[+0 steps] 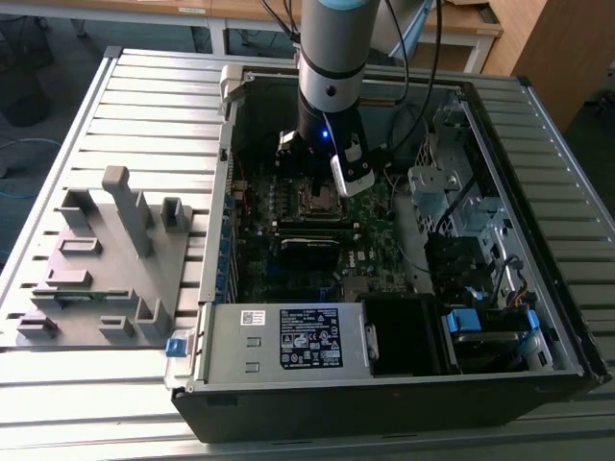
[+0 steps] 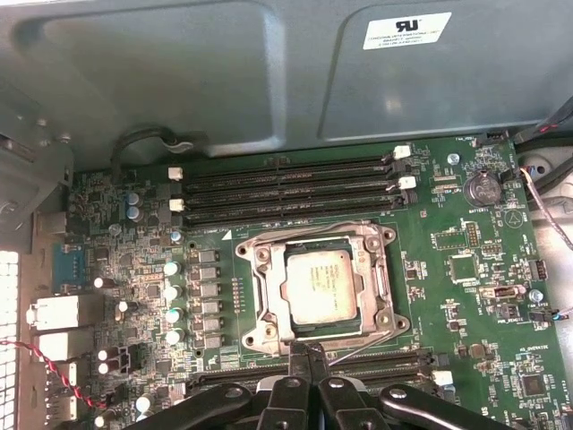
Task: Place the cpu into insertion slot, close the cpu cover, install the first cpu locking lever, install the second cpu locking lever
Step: 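Install the second cpu locking lever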
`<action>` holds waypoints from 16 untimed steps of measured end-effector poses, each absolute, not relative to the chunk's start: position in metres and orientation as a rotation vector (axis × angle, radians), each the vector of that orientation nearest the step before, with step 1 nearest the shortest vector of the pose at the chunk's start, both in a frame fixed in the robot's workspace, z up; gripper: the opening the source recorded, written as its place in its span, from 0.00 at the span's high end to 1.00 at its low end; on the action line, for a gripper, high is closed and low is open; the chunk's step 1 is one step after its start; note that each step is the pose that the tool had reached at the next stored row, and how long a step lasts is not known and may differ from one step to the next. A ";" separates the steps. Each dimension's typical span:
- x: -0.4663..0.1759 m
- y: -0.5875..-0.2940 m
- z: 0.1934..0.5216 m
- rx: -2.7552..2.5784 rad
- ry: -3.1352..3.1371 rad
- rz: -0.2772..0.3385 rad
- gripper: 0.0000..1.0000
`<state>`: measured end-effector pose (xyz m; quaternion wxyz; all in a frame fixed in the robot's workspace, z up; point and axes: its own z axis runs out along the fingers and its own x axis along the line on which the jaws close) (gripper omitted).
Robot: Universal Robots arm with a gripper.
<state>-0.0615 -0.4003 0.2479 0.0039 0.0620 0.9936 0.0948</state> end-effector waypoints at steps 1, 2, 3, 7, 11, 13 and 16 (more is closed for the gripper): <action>-0.062 -0.400 0.248 0.194 3.113 0.297 0.90; -0.062 -0.401 0.248 0.194 3.113 0.297 0.90; -0.062 -0.401 0.248 0.194 3.114 0.297 0.90; -0.062 -0.402 0.247 0.195 3.113 0.297 0.90; -0.062 -0.403 0.247 0.194 3.113 0.297 0.90; -0.063 -0.404 0.247 0.194 3.113 0.297 0.90; -0.063 -0.405 0.246 0.194 3.113 0.297 0.90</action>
